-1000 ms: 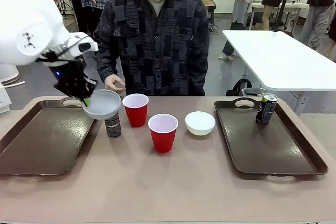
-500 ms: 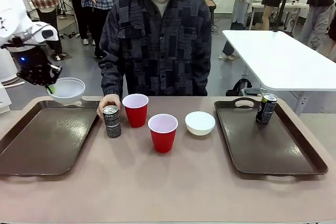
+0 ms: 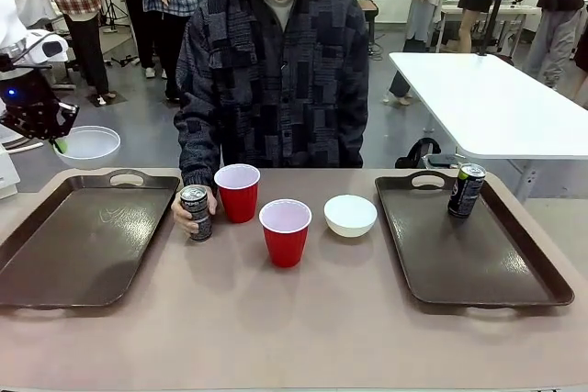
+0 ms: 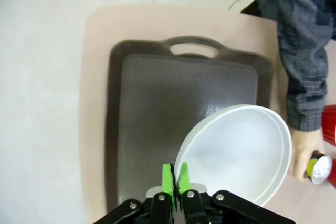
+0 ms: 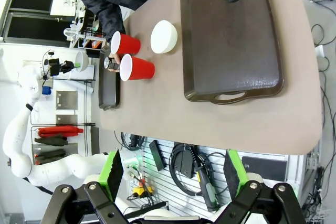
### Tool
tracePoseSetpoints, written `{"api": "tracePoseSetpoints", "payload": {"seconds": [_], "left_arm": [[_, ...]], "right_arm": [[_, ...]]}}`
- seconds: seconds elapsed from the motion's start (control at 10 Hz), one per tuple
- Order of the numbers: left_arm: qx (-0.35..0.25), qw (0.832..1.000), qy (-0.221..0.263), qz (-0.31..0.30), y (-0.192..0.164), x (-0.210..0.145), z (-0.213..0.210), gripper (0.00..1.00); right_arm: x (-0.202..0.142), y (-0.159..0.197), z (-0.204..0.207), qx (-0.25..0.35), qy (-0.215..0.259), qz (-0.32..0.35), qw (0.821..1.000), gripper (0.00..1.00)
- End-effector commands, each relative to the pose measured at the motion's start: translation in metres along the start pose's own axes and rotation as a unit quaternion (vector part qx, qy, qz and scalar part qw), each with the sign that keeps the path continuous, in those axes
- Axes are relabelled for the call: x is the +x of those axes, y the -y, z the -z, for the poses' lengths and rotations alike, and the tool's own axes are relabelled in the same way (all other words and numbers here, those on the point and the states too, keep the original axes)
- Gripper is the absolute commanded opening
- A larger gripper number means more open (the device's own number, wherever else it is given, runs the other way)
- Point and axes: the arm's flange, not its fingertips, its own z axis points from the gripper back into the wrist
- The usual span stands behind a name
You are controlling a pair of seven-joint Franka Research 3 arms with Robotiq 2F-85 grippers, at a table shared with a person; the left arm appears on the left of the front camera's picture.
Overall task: Prepare tableware on both trays.
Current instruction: Pick up a Picnic Bowl from the table and place it on a Handle tray.
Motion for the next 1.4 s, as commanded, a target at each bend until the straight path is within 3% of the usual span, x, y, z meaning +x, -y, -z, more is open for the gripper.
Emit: {"api": "tracePoseSetpoints", "payload": {"seconds": [0.0, 0.1, 0.3, 0.5, 0.6, 0.7, 0.8, 0.9, 1.3], "left_arm": [[0.004, 1.000, 0.011, -0.025, 0.001, -0.001, 0.004, 0.00], [0.000, 1.000, 0.000, 0.000, 0.000, 0.000, 0.000, 0.00], [0.000, 1.000, -0.001, -0.006, -0.004, 0.001, 0.004, 0.04], [-0.021, 0.999, -0.035, 0.000, -0.019, -0.001, 0.019, 0.04], [-0.015, 0.998, -0.059, 0.025, -0.035, -0.015, 0.016, 0.04], [-0.014, 0.989, -0.111, 0.097, -0.059, -0.053, 0.002, 0.04], [-0.002, 0.984, -0.094, 0.149, -0.092, -0.101, -0.017, 0.04], [-0.005, 0.986, -0.082, 0.143, -0.109, -0.119, -0.023, 0.04], [0.003, 0.984, -0.107, 0.142, -0.098, -0.107, 0.009, 0.04]], "right_arm": [[0.000, 0.000, 0.000, 0.008, -0.001, 0.000, 1.000, 1.00], [0.000, 0.000, 0.000, 0.008, -0.001, 0.000, 1.000, 1.00], [0.000, 0.000, 0.000, 0.008, -0.001, 0.000, 1.000, 1.00], [0.000, 0.000, 0.000, 0.008, -0.001, 0.000, 1.000, 1.00], [0.000, 0.000, 0.000, 0.008, -0.001, 0.000, 1.000, 1.00], [0.000, 0.000, 0.000, 0.008, -0.001, 0.000, 1.000, 1.00], [0.000, 0.000, 0.000, 0.008, -0.001, 0.000, 1.000, 1.00], [0.000, 0.000, 0.000, 0.008, -0.001, 0.000, 1.000, 1.00], [0.000, 0.000, 0.000, 0.008, -0.001, 0.000, 1.000, 1.00]]}}
